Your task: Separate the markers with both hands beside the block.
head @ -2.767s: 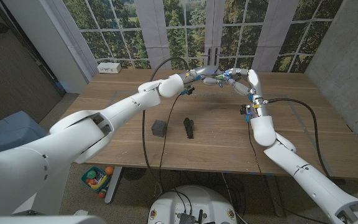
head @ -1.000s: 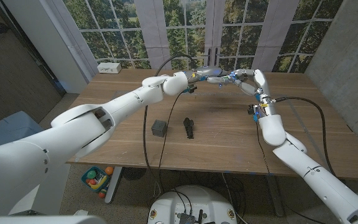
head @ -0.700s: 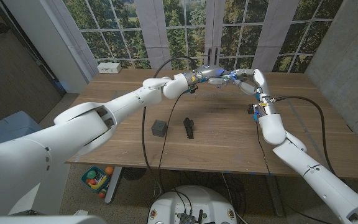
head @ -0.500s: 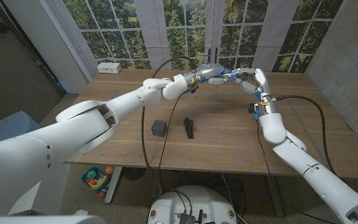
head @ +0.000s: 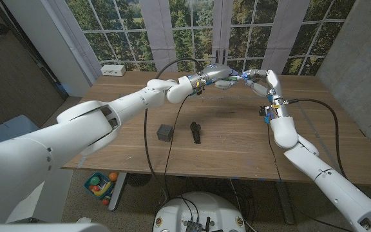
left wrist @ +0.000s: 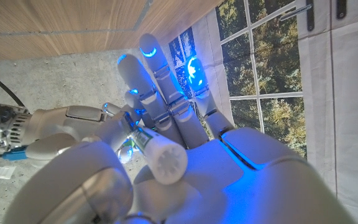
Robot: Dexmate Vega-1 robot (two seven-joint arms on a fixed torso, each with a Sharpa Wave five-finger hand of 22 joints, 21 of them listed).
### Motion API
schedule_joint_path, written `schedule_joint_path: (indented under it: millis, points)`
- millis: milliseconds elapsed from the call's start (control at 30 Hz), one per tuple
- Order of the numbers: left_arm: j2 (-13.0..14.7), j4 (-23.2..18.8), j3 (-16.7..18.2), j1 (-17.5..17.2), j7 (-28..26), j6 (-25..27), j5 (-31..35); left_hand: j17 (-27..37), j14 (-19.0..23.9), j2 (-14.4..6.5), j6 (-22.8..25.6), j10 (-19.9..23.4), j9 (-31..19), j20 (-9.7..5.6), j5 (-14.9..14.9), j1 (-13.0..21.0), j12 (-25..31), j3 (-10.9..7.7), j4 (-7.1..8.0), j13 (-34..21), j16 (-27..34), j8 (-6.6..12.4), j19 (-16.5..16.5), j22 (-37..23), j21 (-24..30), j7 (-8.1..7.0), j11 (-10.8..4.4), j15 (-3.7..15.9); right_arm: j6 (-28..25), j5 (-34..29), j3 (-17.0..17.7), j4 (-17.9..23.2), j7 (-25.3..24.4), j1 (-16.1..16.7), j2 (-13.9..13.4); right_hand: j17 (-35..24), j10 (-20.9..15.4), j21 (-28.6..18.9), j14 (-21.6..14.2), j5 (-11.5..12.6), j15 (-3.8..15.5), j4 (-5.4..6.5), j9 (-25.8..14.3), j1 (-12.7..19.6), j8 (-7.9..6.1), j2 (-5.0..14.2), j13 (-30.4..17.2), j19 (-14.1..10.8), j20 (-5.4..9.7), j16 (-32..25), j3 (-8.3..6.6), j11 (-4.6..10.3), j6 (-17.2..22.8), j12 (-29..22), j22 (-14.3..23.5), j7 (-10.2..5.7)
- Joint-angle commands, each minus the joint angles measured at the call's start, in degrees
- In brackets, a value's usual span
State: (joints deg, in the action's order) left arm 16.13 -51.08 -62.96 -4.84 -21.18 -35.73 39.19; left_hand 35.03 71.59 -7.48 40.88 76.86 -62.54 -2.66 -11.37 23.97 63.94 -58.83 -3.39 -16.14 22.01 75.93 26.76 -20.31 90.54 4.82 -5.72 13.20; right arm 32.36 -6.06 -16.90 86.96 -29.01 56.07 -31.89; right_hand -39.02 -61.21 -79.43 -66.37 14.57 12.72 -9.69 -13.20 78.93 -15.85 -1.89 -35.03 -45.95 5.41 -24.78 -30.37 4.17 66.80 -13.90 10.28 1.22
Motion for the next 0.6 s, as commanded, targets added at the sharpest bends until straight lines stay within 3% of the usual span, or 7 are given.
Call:
schedule_joint_path:
  millis: [33,233,367,400,500,567,600]
  points:
    - [0.0,-0.3,0.3,0.2,3.8,1.3,-1.2,0.1,1.0,-4.4,6.6,5.5,-8.5,-6.55,-1.0,5.9,2.0,-0.3,-1.08,-0.3,0.1,12.95,1.2,-0.3,0.1,5.27,6.03,0.13,-2.6,-1.4,2.1,1.3,-3.0,1.4,-0.4,0.0,-2.0,0.2,-0.8,-0.4,-0.16,0.19,-0.4,-0.2,-0.18,0.41,-0.1,-0.8,7.45,0.0,0.12,-1.3,0.7,-0.3,0.1,0.03]
    - [-0.7,1.4,-0.1,0.9,3.3,0.9,-1.1,0.3,1.2,-4.3,6.8,5.5,-8.5,-6.55,-1.5,6.4,3.6,-0.19,-1.73,-0.3,0.3,13.44,1.2,-0.5,0.0,4.86,6.13,0.09,-3.3,-1.3,2.4,1.4,-3.5,1.7,-0.8,0.2,-2.2,0.2,-0.8,-0.5,-0.13,0.09,-0.4,-0.1,-0.23,0.43,-0.1,-0.9,7.45,0.1,0.1,-1.31,0.8,-0.3,0.0,0.06]
    - [-2.1,5.6,-1.2,2.2,-0.2,-1.6,-0.1,0.5,1.2,-4.3,6.6,5.4,-8.5,-6.19,-1.7,6.5,4.8,0.06,-1.84,-0.8,0.4,13.53,0.6,-0.7,-0.1,4.61,5.82,0.07,-5.1,-2.2,2.8,2.1,-4.6,2.1,-1.0,0.2,-2.2,0.3,-0.8,-0.6,-0.14,-0.01,-0.4,0.0,-0.22,0.39,-0.1,-0.9,7.44,0.1,0.04,-1.24,0.9,-0.2,0.0,0.02]
    - [-2.6,6.7,-1.3,2.1,-2.5,-1.7,0.2,0.7,1.0,-4.1,6.4,4.8,-8.5,-5.92,-1.6,6.2,5.5,0.7,-1.3,-1.5,0.4,13.55,0.3,-0.8,-0.1,4.34,5.55,-0.02,-6.3,-2.5,3.0,3.0,-4.7,2.5,-1.4,0.2,-2.2,0.3,-0.7,-0.6,-0.26,-0.02,-0.4,-0.1,-0.19,0.29,-0.1,-0.9,7.45,0.1,0.05,-1.16,0.8,-0.2,0.0,-0.01]
    - [-2.0,5.4,-2.5,2.7,-2.6,0.2,2.3,1.9,1.0,-3.9,5.0,3.2,-8.4,-5.31,-1.4,5.1,7.1,1.78,-0.18,-4.0,1.0,13.41,0.5,-0.6,-0.5,3.37,4.14,-0.23,-9.1,-3.4,3.5,5.1,-5.1,3.5,-2.3,0.3,-1.9,0.4,-0.4,-0.7,-0.28,-0.13,-0.5,0.0,-0.06,0.03,-0.3,-0.8,7.45,0.3,0.04,-1.33,0.4,-0.1,0.0,-0.1]
    - [-1.3,3.2,-2.2,2.1,-0.2,2.5,1.8,3.0,0.1,-3.9,3.5,1.5,-8.2,-4.28,-1.0,4.0,7.2,2.62,1.05,-5.3,1.2,13.14,-0.3,-0.5,-0.7,2.98,3.08,-0.36,-10.5,-4.2,3.7,6.2,-5.7,4.1,-2.7,0.3,-1.6,0.6,-0.2,-0.6,-0.32,-0.09,-0.7,-0.1,0.09,0.05,-0.5,-0.6,7.45,0.4,-0.07,-1.46,-0.1,-0.1,-0.1,-0.22]
    - [-1.2,2.6,-2.0,1.8,-0.1,3.2,1.6,3.1,-0.9,-4.1,2.8,0.7,-6.4,-3.87,-0.7,3.6,6.6,2.87,1.76,-5.1,0.8,11.66,-1.1,-0.5,-0.8,3.09,2.54,-0.41,-11.2,-4.4,3.7,6.7,-5.6,4.3,-3.0,0.2,-1.5,0.7,-0.2,-0.6,-0.3,-0.08,-0.8,-0.1,0.17,0.0,-0.6,-0.5,7.45,0.4,-0.04,-1.47,-0.3,0.0,0.0,-0.11]
